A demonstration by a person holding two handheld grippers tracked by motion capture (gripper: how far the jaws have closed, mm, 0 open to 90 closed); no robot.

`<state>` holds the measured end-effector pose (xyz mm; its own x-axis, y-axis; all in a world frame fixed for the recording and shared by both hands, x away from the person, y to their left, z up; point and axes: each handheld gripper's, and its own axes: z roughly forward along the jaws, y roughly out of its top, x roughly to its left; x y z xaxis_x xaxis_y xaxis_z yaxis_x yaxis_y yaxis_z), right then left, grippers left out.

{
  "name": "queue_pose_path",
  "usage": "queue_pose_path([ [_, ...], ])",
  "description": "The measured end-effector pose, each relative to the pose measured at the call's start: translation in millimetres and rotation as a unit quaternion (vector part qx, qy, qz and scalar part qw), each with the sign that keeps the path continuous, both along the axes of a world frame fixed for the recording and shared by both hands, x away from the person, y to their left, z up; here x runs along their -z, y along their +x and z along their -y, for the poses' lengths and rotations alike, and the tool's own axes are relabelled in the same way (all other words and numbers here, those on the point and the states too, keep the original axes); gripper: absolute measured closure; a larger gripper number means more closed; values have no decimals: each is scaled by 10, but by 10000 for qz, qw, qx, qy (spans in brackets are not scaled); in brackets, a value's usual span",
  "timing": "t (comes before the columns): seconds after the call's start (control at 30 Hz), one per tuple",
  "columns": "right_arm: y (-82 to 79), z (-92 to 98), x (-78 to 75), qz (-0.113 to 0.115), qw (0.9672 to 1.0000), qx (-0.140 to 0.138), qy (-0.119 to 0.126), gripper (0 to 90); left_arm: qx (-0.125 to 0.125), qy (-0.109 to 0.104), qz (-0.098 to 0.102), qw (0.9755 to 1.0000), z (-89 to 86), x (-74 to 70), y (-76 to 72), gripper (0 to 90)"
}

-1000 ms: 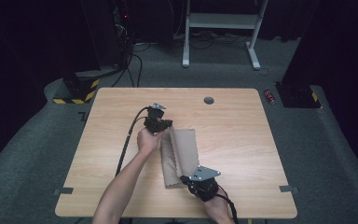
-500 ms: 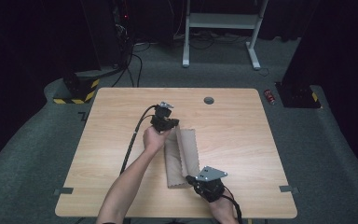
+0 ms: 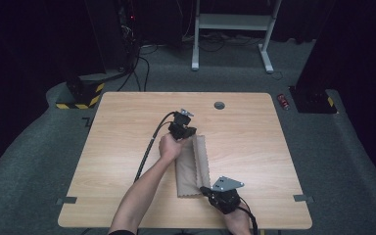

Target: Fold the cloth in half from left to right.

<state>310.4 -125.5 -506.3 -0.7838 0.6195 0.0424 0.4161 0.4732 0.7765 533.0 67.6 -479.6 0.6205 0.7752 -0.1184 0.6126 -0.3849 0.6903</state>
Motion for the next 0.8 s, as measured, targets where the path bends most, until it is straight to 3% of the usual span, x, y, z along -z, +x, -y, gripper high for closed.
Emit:
queue_pose_path([
  [0.4, 20, 83, 74, -161, 9997, 170, -25, 892, 35, 174, -5, 9998, 123, 86, 24, 884],
  [0.67, 27, 111, 84, -204, 9995, 227, -48, 888, -4, 151, -98, 9998, 165, 143, 54, 862],
  [0.8, 51, 138, 89, -242, 9994, 220, -108, 833, -69, 150, -96, 9998, 173, 157, 53, 725],
])
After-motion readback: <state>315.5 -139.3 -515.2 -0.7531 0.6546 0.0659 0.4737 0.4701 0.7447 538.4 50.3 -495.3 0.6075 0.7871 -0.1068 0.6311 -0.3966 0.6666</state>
